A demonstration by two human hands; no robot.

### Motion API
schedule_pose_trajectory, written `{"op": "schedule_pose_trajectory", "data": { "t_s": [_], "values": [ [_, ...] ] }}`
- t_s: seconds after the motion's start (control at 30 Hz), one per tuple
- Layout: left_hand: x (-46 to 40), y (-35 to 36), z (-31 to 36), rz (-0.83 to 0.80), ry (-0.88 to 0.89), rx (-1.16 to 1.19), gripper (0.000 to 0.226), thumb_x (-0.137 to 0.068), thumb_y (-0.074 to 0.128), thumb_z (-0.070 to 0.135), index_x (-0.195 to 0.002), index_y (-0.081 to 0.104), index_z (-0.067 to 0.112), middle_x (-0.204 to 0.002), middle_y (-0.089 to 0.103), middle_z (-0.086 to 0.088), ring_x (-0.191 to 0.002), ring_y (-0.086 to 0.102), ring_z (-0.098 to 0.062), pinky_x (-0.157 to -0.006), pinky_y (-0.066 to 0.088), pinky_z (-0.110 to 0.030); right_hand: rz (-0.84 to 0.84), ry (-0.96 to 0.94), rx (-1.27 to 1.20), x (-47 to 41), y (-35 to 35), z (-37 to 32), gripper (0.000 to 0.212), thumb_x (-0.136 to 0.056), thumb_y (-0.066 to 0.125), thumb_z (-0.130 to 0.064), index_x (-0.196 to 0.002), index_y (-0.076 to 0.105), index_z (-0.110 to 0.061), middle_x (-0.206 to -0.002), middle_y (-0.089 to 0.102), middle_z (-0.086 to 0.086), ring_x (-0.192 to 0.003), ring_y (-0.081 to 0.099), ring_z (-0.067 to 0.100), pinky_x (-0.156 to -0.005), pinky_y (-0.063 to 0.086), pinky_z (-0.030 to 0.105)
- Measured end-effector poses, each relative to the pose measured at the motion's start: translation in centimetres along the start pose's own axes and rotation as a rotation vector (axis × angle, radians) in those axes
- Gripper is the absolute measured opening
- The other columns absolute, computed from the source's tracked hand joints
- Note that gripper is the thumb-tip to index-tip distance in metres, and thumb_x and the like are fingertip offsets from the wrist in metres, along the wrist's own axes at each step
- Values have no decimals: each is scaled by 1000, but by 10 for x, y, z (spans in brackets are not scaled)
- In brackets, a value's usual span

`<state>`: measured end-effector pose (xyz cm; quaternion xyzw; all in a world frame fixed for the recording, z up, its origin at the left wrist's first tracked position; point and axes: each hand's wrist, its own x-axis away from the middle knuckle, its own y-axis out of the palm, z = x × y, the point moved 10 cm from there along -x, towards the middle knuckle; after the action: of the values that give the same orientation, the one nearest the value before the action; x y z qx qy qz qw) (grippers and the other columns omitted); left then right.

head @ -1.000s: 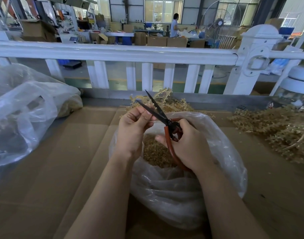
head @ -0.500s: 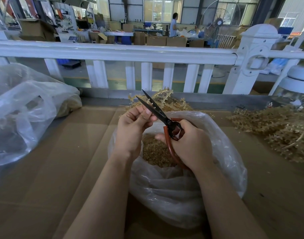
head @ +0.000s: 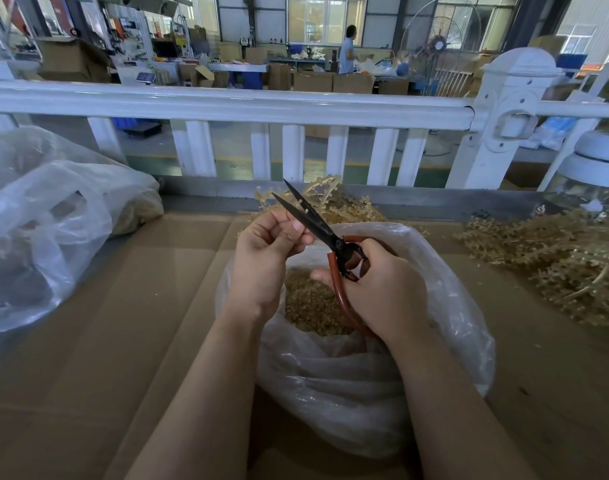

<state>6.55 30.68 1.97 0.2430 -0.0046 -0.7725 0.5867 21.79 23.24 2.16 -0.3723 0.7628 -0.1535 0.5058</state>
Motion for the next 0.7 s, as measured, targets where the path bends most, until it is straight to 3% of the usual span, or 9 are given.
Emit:
{"op": "schedule_pose_trajectory", "data": {
  "t_s": [0.13, 0.33, 0.47, 0.6, 0.7],
  "values": [
    [0, 5, 2, -25, 22, -57, 18, -96, 53, -3, -87, 61, 11, -72, 63, -1, -70, 59, -9, -72, 50, -21, 60, -18, 4, 0, -8, -2, 79, -74, 37, -93, -84, 66, -20, -72, 63, -17, -61, 53, 2, -56, 47, 18],
    [0, 5, 0, -42, 17, -19, 16, -96, 52, -3, -89, 60, 9, -71, 62, -1, -69, 58, -10, -73, 49, -22, 71, -42, -17, 1, -7, -3, 59, -76, 61, -78, -77, 65, -18, -67, 62, -17, -56, 53, 1, -54, 41, 9],
    [0, 6, -1, -52, 18, -1, 17, -96, 52, -3, -88, 60, 11, -70, 62, 1, -69, 58, -10, -74, 49, -23, 39, -42, -59, 1, -4, -1, 68, -75, 57, -82, -81, 66, -15, -72, 69, -11, -61, 63, 6, -57, 53, 19],
    [-1, 7, 0, -62, 33, 3, 15, -96, 52, -3, -92, 60, 8, -70, 62, 2, -70, 57, -10, -75, 48, -24, 27, -21, -68, 1, -4, -1, 68, -73, 55, -82, -79, 66, -15, -72, 69, -11, -60, 63, 6, -58, 50, 14],
    [-1, 7, 1, -67, 35, -12, 17, -96, 50, -4, -89, 58, 9, -71, 61, 2, -70, 56, -10, -74, 48, -23, 19, -26, -60, 0, -3, -2, 70, -74, 53, -83, -83, 67, -15, -72, 68, -11, -61, 62, 6, -58, 55, 24]
  ]
}}
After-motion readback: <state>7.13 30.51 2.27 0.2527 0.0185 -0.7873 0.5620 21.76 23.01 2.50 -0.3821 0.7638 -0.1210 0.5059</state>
